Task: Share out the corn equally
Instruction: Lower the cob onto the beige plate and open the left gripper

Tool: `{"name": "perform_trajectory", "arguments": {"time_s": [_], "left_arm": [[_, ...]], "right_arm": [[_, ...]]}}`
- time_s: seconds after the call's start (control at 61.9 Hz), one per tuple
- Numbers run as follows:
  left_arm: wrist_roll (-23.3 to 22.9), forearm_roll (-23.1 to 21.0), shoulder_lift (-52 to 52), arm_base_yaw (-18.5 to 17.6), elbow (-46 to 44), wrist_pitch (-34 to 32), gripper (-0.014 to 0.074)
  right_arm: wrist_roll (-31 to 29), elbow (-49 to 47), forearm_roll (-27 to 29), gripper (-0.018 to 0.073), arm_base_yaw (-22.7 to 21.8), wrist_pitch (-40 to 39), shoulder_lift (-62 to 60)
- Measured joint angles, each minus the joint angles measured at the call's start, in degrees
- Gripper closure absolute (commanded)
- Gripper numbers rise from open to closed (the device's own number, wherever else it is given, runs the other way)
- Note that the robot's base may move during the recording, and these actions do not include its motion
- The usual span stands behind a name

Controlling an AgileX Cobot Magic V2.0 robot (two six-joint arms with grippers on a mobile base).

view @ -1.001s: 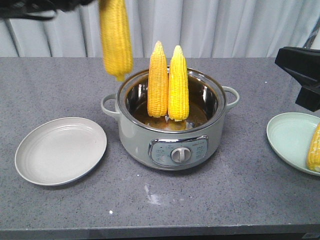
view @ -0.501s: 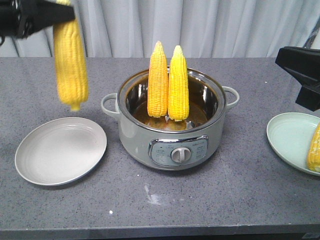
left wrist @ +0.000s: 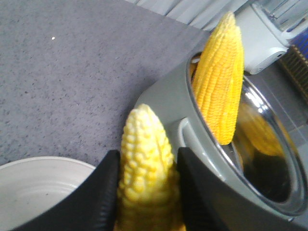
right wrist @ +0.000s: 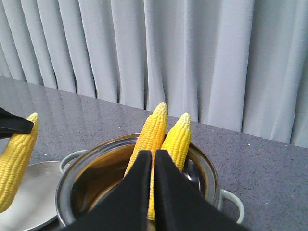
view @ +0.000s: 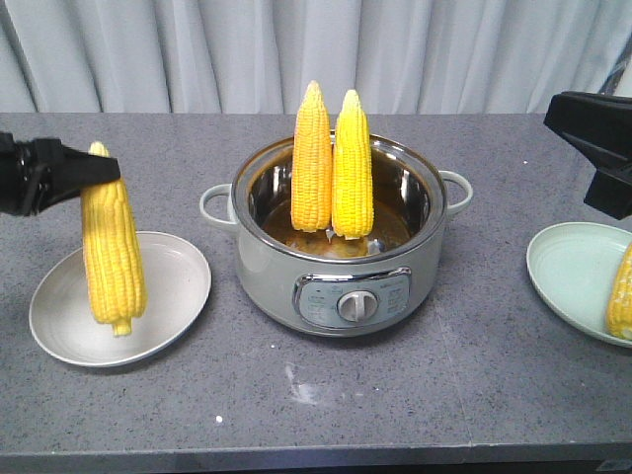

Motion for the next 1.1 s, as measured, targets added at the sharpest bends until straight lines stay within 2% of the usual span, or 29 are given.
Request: {"name": "perform_trajectory", "arguments": {"time_s": [0.161, 0.436, 0.565, 0.856, 0.937, 1.098], "left_arm": [[1.5, 0.0, 0.0, 0.0, 3.0, 3.7, 0.0603], [1.7, 0.0, 0.0, 0.0, 3.1, 4.4, 0.0561], [1.7, 0.0, 0.0, 0.0, 3.1, 3.7, 0.0486], [1.8, 0.0, 0.0, 0.0, 3.1, 0.8, 0.0248], [1.8, 0.0, 0.0, 0.0, 3.1, 1.0, 0.0219], [1.8, 0.0, 0.0, 0.0, 3.1, 3.6, 0.0215]], "right_arm": [[0.0, 0.0, 0.0, 0.0569, 0.0, 0.0, 0.0], [0.0, 0.0, 0.0, 0.0569, 0.0, 0.0, 0.0], [0.0, 0.0, 0.0, 0.0569, 0.0, 0.0, 0.0], [0.0, 0.0, 0.0, 0.0569, 0.0, 0.0, 0.0], [0.0, 0.0, 0.0, 0.0569, 0.0, 0.0, 0.0], [0.0, 0.0, 0.0, 0.0569, 0.0, 0.0, 0.0]]}}
